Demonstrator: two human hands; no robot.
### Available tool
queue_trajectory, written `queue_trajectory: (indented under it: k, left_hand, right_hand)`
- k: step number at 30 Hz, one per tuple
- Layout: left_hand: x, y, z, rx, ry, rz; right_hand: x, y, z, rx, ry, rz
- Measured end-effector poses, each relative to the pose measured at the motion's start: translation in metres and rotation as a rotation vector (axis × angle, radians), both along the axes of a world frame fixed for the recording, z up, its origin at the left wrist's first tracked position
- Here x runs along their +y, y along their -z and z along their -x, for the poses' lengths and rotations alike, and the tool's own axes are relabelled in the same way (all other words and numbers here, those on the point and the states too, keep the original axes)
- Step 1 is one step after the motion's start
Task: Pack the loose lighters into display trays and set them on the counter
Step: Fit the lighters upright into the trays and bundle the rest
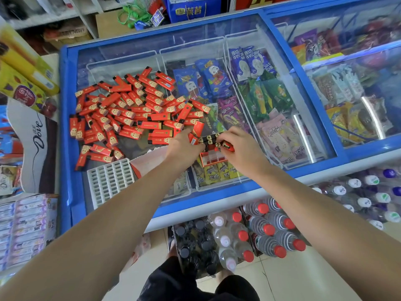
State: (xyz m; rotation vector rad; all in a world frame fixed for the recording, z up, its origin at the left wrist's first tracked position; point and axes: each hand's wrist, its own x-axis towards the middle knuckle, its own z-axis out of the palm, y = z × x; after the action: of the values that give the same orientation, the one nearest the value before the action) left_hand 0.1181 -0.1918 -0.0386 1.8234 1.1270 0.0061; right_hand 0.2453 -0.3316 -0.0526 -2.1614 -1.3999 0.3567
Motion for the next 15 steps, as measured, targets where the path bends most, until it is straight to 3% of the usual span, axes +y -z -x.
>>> queue_trajectory:
  k: [4,15]
  left_hand:
    - [0.002,0.003,-0.001,0.030,0.029,-0.019]
    - [0.004,0.008,-0.003,0.088,0.043,-0.026]
  right_hand:
    - [-0.001,0.007,0.005,-0.097,-0.032,0.018]
    - [0.002,0.016,0.015,-0.117,0.009,0.066]
